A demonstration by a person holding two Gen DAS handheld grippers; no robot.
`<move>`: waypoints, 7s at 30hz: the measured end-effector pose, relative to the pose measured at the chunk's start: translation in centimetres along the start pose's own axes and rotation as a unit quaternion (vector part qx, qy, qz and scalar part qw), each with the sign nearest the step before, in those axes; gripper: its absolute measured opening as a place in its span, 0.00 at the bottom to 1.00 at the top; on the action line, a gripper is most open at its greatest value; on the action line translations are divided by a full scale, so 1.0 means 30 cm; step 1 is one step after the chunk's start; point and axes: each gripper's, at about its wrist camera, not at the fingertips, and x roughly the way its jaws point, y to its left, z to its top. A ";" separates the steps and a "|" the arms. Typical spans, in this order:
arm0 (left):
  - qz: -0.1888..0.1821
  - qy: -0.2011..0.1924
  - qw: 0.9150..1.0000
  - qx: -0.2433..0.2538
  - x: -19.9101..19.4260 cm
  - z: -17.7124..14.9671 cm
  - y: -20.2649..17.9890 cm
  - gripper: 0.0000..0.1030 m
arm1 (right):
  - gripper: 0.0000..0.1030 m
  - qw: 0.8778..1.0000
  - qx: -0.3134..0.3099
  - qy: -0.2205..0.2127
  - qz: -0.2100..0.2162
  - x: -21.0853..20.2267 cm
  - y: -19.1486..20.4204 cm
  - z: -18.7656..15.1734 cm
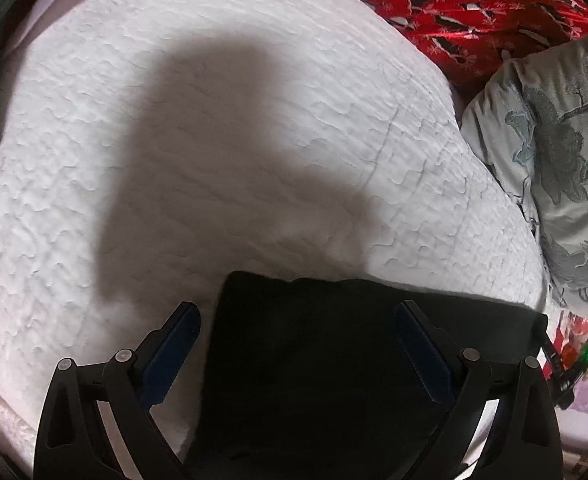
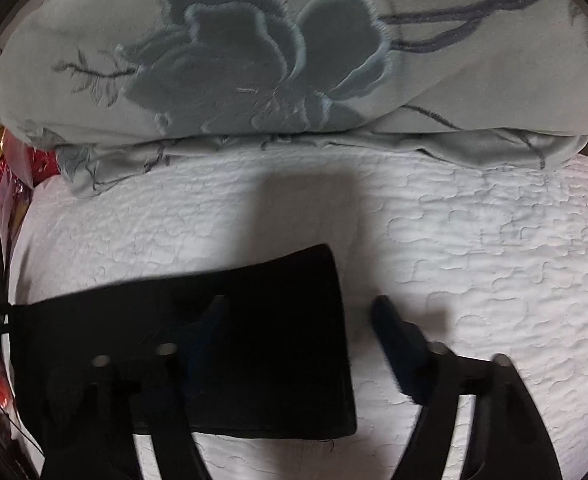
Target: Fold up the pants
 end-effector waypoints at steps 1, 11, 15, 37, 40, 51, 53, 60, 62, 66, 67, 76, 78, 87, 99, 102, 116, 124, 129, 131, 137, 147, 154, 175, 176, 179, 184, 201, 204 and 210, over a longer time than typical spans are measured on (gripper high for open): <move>0.002 0.004 1.000 0.007 0.011 0.006 -0.010 0.95 | 0.50 1.000 0.001 -0.002 0.007 -0.003 -0.001 -0.003; 0.014 -0.008 0.999 0.038 -0.015 -0.007 -0.026 0.33 | 0.05 0.999 0.022 -0.021 0.028 -0.065 -0.031 -0.029; 0.024 -0.031 0.998 0.043 -0.067 -0.039 -0.051 0.33 | 0.05 0.998 0.030 -0.035 0.041 -0.098 -0.030 -0.043; 0.081 -0.039 0.993 0.080 -0.114 -0.100 -0.130 0.35 | 0.38 0.992 0.094 -0.004 0.085 0.005 -0.121 0.037; 0.084 -0.041 0.993 0.065 -0.103 -0.094 -0.124 0.36 | 0.06 0.998 0.042 0.003 0.057 -0.010 -0.071 0.052; 0.053 -0.120 0.990 0.048 -0.300 -0.242 -0.134 0.35 | 0.05 0.995 0.006 -0.085 0.049 -0.369 -0.025 -0.043; 0.046 -0.133 0.989 0.051 -0.349 -0.290 -0.123 0.35 | 0.05 0.993 0.001 -0.105 0.045 -0.447 -0.014 -0.096; 0.030 -0.157 0.985 0.058 -0.470 -0.510 -0.043 0.35 | 0.05 0.987 0.009 -0.147 0.057 -0.631 -0.012 -0.320; 0.027 -0.159 0.985 0.057 -0.481 -0.580 -0.007 0.35 | 0.05 0.987 0.009 -0.152 0.055 -0.668 -0.012 -0.394; 0.015 -0.153 0.987 0.041 -0.477 -0.677 0.075 0.35 | 0.05 0.986 0.012 -0.155 0.054 -0.714 -0.033 -0.549; 0.011 -0.150 0.988 0.037 -0.473 -0.695 0.099 0.35 | 0.05 0.986 0.016 -0.156 0.055 -0.724 -0.042 -0.601; -0.031 -0.075 0.996 -0.036 -0.312 -0.841 0.361 0.36 | 0.05 0.993 0.033 -0.103 0.042 -0.689 -0.093 -0.960; -0.066 -0.070 0.993 -0.061 -0.317 -0.865 0.415 0.37 | 0.09 0.994 0.044 -0.092 0.033 -0.682 -0.108 -1.004; -0.123 -0.144 0.981 -0.052 -0.520 -0.977 0.423 0.66 | 0.20 0.982 0.141 -0.100 0.081 -0.751 -0.195 -1.052; -0.158 -0.071 0.980 -0.100 -0.299 -0.901 0.380 0.70 | 0.36 0.964 0.235 -0.037 0.116 -0.533 -0.184 -0.916; -0.160 -0.068 0.979 -0.109 -0.278 -0.849 0.375 0.71 | 0.38 0.968 0.230 -0.026 0.098 -0.486 -0.181 -0.891; -0.139 -0.055 0.975 -0.163 -0.163 -0.722 0.309 0.27 | 0.11 0.979 0.169 -0.023 0.116 -0.386 -0.111 -0.792; -0.173 -0.088 0.974 -0.115 -0.319 -0.717 0.251 0.16 | 0.10 0.956 0.195 -0.073 0.206 -0.567 -0.075 -0.774; -0.170 -0.090 0.977 -0.092 -0.335 -0.792 0.290 0.16 | 0.10 0.942 0.218 -0.083 0.239 -0.659 -0.076 -0.887; -0.162 -0.084 0.978 -0.099 -0.303 -0.806 0.330 0.16 | 0.10 0.938 0.235 -0.075 0.244 -0.656 -0.091 -0.948; -0.145 -0.056 0.979 -0.132 -0.253 -0.858 0.477 0.16 | 0.10 0.935 0.281 -0.032 0.216 -0.557 -0.151 -1.096; -0.146 -0.097 0.975 -0.140 -0.360 -0.864 0.491 0.13 | 0.10 0.912 0.308 -0.061 0.264 -0.593 -0.173 -1.112; -0.125 -0.086 0.978 -0.142 -0.357 -0.909 0.547 0.12 | 0.10 0.900 0.333 -0.053 0.275 -0.589 -0.216 -1.153; -0.195 -0.093 0.972 -0.090 -0.236 -0.884 0.359 0.46 | 0.14 0.917 0.323 -0.016 0.232 -0.515 -0.176 -1.171; -0.196 -0.090 0.972 -0.090 -0.222 -0.867 0.355 0.45 | 0.14 0.917 0.323 -0.016 0.232 -0.513 -0.174 -1.169; -0.186 -0.074 0.975 -0.099 -0.187 -0.847 0.346 0.43 | 0.15 0.916 0.324 -0.014 0.236 -0.506 -0.175 -1.169; -0.173 -0.074 0.978 -0.085 -0.194 -0.851 0.348 0.44 | 0.16 0.920 0.313 -0.009 0.237 -0.518 -0.165 -1.164; -0.189 -0.090 0.971 -0.113 -0.193 -0.777 0.336 0.04 | 0.11 0.925 0.303 -0.018 0.228 -0.493 -0.154 -1.130; -0.226 -0.103 0.963 -0.106 -0.279 -0.805 0.355 0.04 | 0.10 0.909 0.313 -0.041 0.273 -0.544 -0.159 -1.111; -0.193 -0.090 0.971 -0.105 -0.241 -0.845 0.417 0.04 | 0.10 0.913 0.303 -0.029 0.271 -0.560 -0.173 -1.121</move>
